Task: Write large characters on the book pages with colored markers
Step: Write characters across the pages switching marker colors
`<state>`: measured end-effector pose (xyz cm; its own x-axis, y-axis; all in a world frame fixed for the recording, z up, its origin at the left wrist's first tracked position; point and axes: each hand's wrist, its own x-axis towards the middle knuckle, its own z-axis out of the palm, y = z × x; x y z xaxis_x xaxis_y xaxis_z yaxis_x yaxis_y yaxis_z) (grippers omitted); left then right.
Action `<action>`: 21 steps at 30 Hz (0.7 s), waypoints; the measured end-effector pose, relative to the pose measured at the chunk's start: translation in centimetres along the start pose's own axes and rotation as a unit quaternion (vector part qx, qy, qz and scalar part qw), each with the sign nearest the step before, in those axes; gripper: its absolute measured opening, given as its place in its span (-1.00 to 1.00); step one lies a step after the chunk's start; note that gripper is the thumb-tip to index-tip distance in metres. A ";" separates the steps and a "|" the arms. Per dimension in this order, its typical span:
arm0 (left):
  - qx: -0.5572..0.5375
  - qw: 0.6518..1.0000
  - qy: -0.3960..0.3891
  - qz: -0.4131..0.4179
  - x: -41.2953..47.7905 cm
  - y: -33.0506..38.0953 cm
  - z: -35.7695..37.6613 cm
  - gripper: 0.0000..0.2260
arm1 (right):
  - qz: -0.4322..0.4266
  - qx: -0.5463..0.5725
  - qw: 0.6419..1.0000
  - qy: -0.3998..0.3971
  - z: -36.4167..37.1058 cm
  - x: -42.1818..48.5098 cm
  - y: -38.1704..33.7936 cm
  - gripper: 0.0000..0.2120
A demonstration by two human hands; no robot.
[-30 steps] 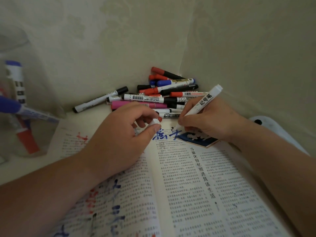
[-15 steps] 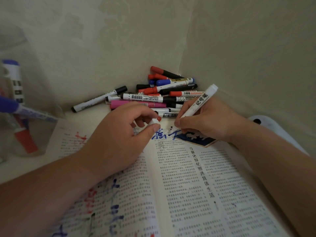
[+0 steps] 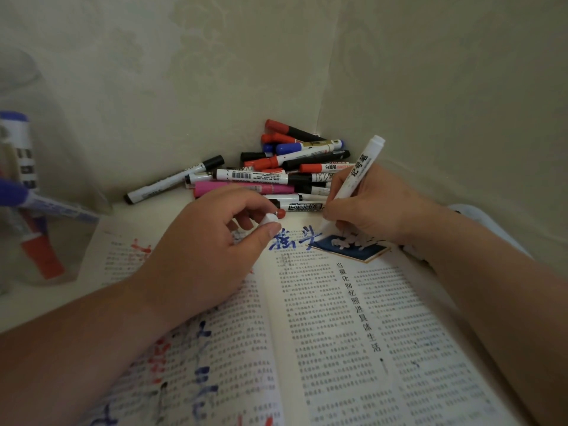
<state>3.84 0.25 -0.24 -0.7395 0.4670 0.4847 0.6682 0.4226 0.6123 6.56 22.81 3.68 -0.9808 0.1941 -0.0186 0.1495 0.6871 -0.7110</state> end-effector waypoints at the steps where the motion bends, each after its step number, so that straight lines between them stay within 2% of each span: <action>1: 0.001 1.000 -0.001 0.000 0.0 0.0 0.0 -0.78 | 0.002 -0.003 1.000 0.002 -0.1 0.1 0.1 -0.89; 8: 0.005 1.000 -0.010 -0.009 0.1 0.4 -0.1 -0.78 | -0.002 0.027 1.000 0.005 0.0 0.1 0.5 -0.89; 11: -0.006 1.000 -0.020 -0.016 0.0 0.5 -0.1 -0.76 | -0.010 0.172 0.985 0.005 0.0 -0.2 0.9 -0.92; 13: -0.033 0.999 -0.030 -0.029 0.1 0.6 -0.1 -0.73 | -0.038 0.285 0.958 -0.016 0.1 -0.4 0.9 -0.90; 16: -0.068 0.995 -0.066 -0.045 0.0 0.6 0.0 -0.59 | -0.092 0.374 0.920 -0.070 0.3 -0.9 0.4 -0.89; 18: -0.077 0.992 -0.092 -0.046 -0.1 0.7 0.0 -0.52 | -0.116 0.372 0.917 -0.090 0.4 -1.3 0.1 -0.91; 21: -0.063 0.990 -0.118 -0.041 -0.2 0.8 0.1 -0.44 | -0.148 0.318 0.932 -0.091 1.0 -1.6 -0.1 -0.91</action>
<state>4.54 0.56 0.10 -0.7415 0.6095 0.2805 0.5804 0.3730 0.7239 7.95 21.75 3.06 -0.9809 -0.1005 0.1663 -0.1783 0.1256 -0.9759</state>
